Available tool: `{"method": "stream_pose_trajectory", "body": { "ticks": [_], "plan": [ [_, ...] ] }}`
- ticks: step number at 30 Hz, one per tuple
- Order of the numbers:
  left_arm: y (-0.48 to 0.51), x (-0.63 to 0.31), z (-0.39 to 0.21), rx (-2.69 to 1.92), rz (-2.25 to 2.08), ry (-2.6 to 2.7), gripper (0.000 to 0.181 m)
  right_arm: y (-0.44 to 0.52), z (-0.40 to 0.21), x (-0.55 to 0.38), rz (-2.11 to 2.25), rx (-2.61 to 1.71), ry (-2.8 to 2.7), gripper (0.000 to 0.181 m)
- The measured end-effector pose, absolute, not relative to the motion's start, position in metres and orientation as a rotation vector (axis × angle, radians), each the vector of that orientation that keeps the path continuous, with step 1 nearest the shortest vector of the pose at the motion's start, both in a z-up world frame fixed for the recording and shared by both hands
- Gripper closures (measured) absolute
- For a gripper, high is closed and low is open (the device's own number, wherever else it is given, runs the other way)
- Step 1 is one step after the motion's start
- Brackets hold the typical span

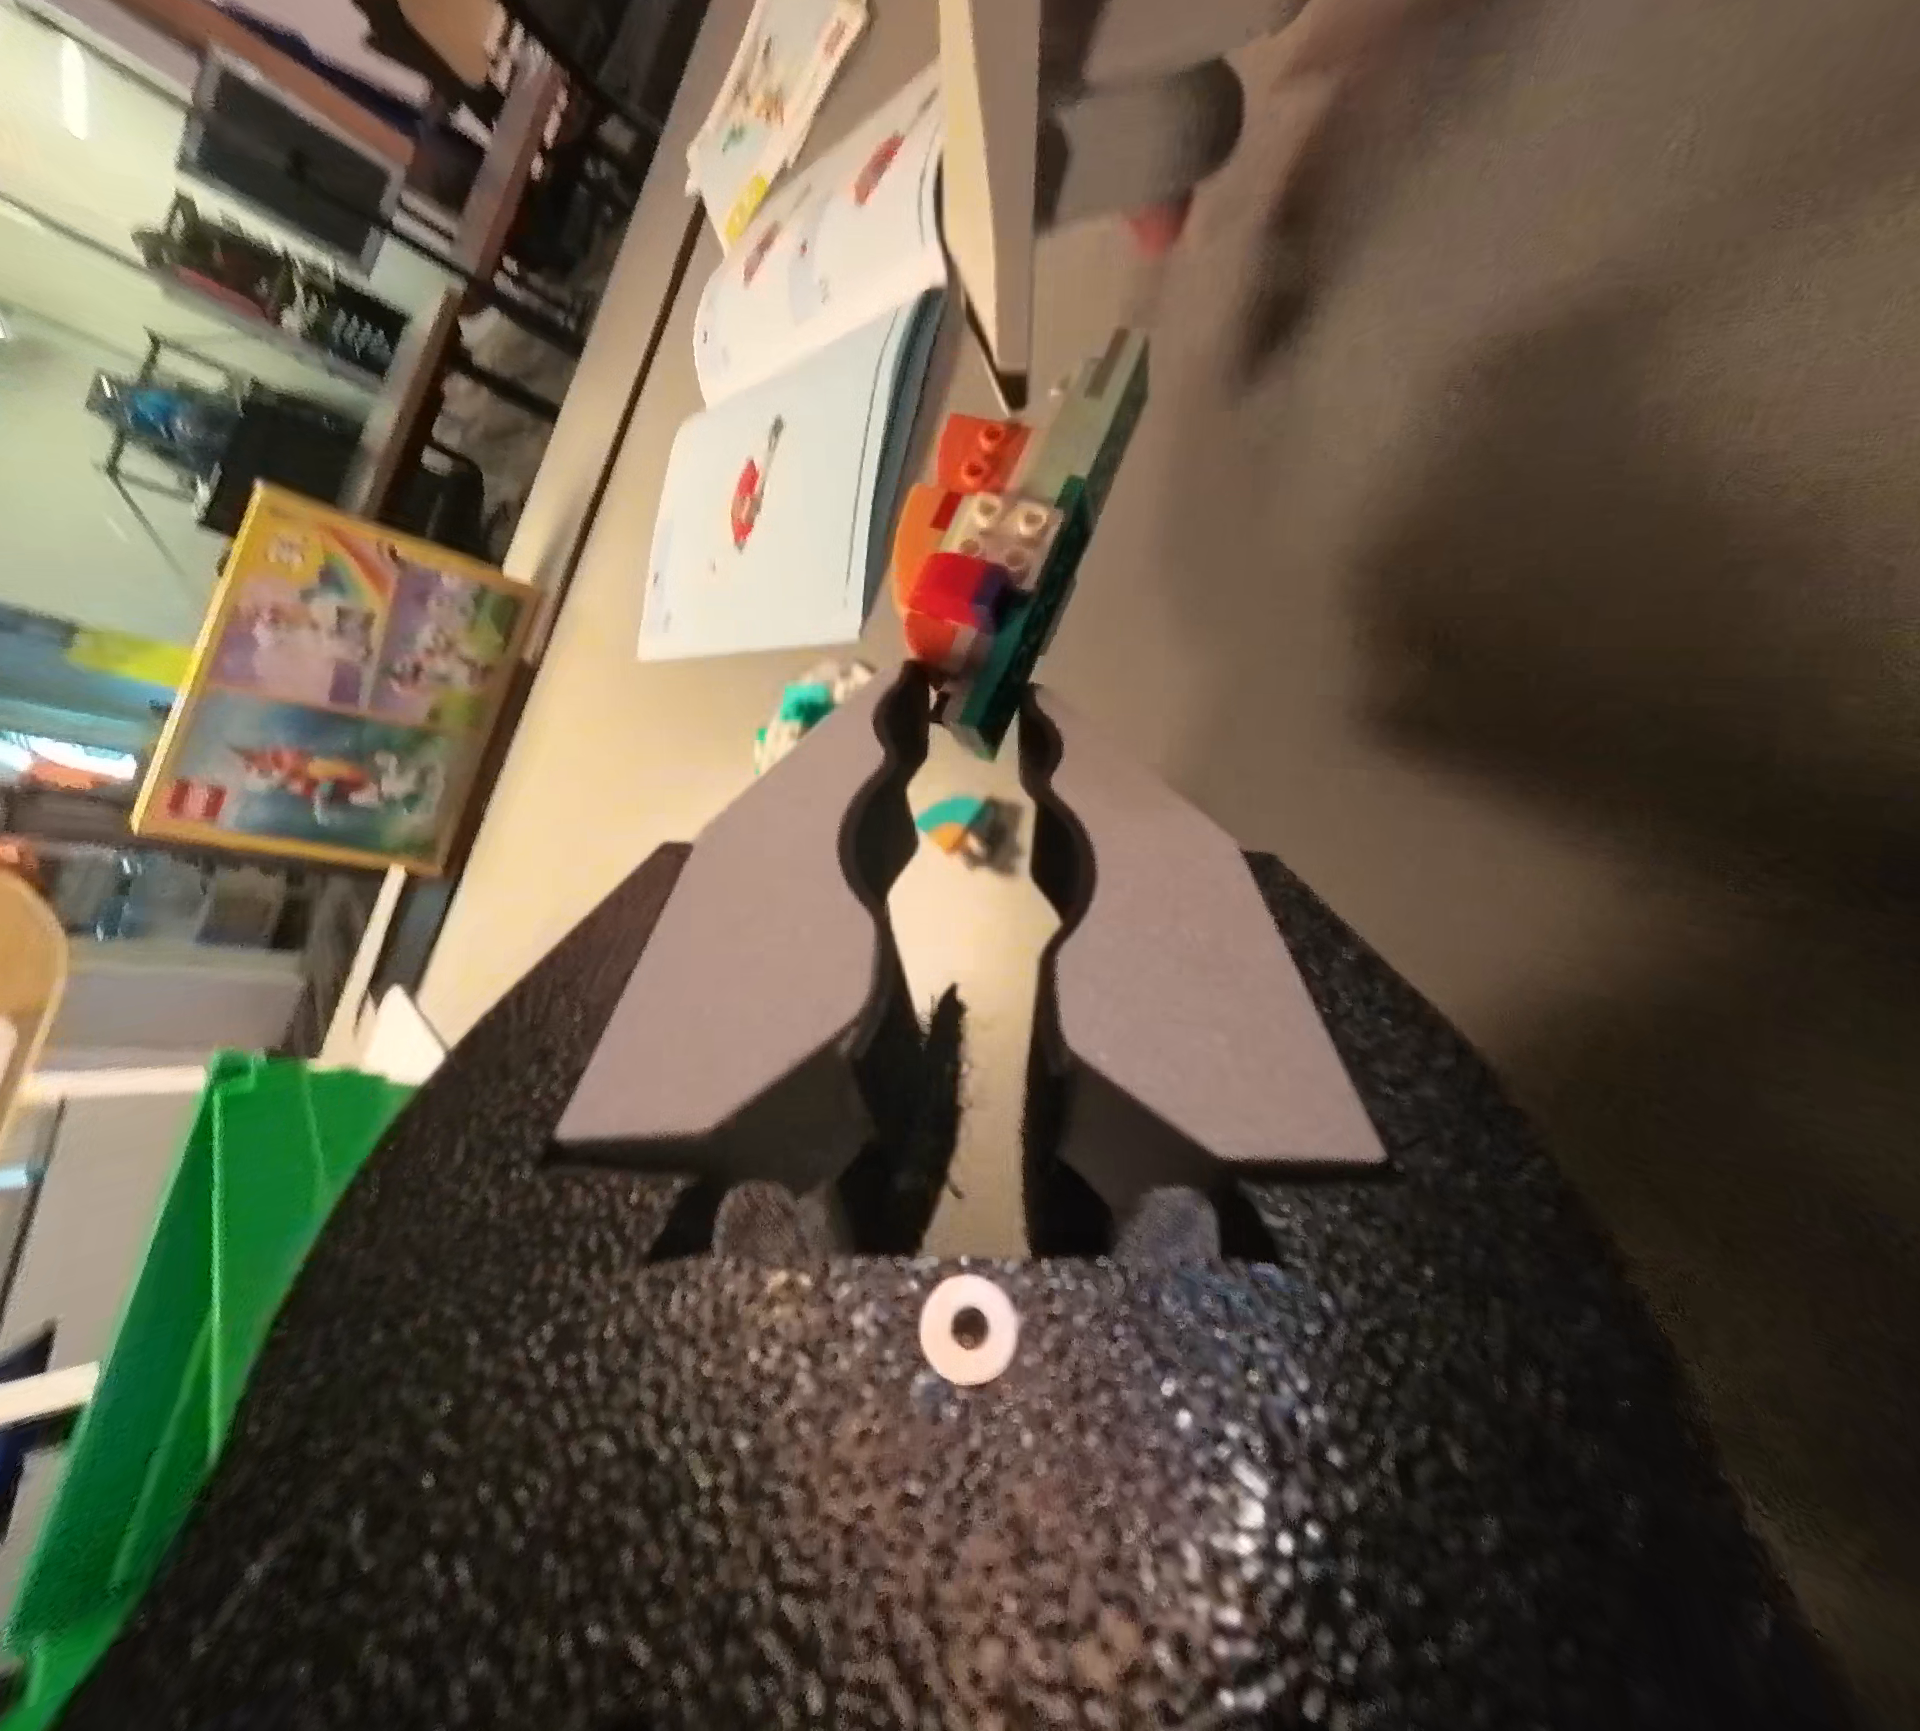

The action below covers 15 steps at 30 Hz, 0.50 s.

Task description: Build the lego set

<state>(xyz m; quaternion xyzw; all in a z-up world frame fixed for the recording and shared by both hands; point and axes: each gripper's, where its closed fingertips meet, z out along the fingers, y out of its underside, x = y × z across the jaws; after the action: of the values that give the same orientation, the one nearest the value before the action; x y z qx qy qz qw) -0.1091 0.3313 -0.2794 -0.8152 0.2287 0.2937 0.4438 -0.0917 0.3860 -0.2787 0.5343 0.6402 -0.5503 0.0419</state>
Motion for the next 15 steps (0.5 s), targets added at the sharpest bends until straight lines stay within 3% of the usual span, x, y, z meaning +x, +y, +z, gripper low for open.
{"method": "stream_pose_trajectory", "body": {
  "ticks": [7, 15],
  "plan": [
    [0.291, -0.128, -0.294, -2.192, 0.623, 0.223, 0.167, 0.378, -0.291, -0.113, -1.594, 1.368, 2.661, 0.150],
    [0.273, -0.136, -0.298, -2.218, 0.585, 0.079, 0.167, 0.368, -0.316, -0.130, -1.343, 1.025, 2.870, 0.134]
  ]
}}
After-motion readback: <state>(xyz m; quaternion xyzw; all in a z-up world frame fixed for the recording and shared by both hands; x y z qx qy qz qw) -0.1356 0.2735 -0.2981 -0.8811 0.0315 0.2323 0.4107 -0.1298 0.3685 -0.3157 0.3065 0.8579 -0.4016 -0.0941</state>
